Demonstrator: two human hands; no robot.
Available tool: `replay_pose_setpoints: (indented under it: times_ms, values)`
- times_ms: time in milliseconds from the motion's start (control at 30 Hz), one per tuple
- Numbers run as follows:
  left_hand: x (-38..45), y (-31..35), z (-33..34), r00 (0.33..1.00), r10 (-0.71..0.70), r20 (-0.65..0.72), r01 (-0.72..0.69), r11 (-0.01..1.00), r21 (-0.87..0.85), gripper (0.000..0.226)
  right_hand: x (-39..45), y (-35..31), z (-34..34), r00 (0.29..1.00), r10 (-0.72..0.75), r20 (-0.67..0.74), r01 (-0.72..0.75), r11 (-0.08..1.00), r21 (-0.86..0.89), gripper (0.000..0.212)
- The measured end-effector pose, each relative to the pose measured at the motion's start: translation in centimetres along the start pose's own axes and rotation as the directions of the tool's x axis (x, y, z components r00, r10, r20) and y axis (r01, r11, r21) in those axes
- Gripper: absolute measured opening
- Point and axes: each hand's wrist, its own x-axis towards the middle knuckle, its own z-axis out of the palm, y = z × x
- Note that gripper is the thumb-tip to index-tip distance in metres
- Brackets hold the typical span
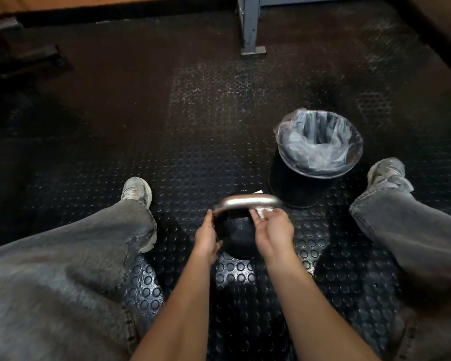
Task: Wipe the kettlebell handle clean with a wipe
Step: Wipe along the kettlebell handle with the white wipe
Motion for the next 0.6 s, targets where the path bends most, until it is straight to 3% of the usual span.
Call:
replay_pose_setpoints:
  times_ms: [67, 133, 200, 233, 267, 300, 367, 433, 533, 600]
  values:
    - [0.1, -0.1, 0.0, 1.0, -0.003, 0.005, 0.003, 1.0, -0.005, 0.046, -1.3, 1.5, -0.8, 0.989, -0.111, 0.1, 0.131, 0.964, -0.232, 0.037]
    - [0.2, -0.1, 0.0, 1.0, -0.001, 0.003, 0.001, 1.0, -0.002, 0.046, -0.9, 2.0, -1.9, 0.961, -0.204, 0.188, 0.274, 0.815, -0.511, 0.046]
    - [0.2, -0.2, -0.1, 1.0, 0.0, -0.001, 0.0, 1.0, -0.004, 0.046, 0.1, 1.3, -1.7, 0.951, -0.245, 0.188, 0.306, 0.662, -0.684, 0.042]
    - [0.1, -0.1, -0.1, 1.0, -0.002, -0.003, 0.002, 1.0, -0.002, 0.046, 0.3, 0.9, -1.8, 0.954, -0.265, 0.138, 0.284, 0.661, -0.695, 0.04]
    - [0.0, -0.1, -0.1, 1.0, -0.002, -0.003, 0.002, 1.0, -0.006, 0.046, 0.3, 0.5, -2.0, 0.943, -0.315, 0.106, 0.301, 0.675, -0.674, 0.042]
    - [-0.2, 0.0, -0.1, 1.0, -0.001, -0.001, 0.001, 1.0, -0.009, 0.045, 0.2, 0.1, -2.0, 0.958, -0.284, 0.027, 0.256, 0.815, -0.52, 0.044]
    - [-0.5, 0.1, -0.2, 1.0, 0.008, 0.003, -0.008, 1.0, -0.002, 0.043, 1.0, -0.6, -2.0, 0.992, -0.088, -0.09, 0.081, 0.994, -0.072, 0.034]
    - [-0.7, 0.0, -0.2, 1.0, 0.015, 0.002, -0.016, 1.0, 0.011, 0.042, 1.6, -1.4, -2.0, 0.993, 0.085, -0.077, -0.069, 0.979, 0.19, 0.032]
    - [-0.8, 0.0, -0.4, 0.998, 0.046, -0.039, -0.042, 0.996, 0.08, 0.04, 0.8, -1.1, -0.9, 0.996, 0.083, 0.033, -0.087, 0.986, 0.145, 0.03]
    - [-1.0, -0.1, -0.7, 0.996, 0.058, -0.069, -0.05, 0.991, 0.121, 0.04, -0.2, -0.1, -0.5, 0.994, 0.051, 0.1, -0.046, 0.998, -0.048, 0.025]
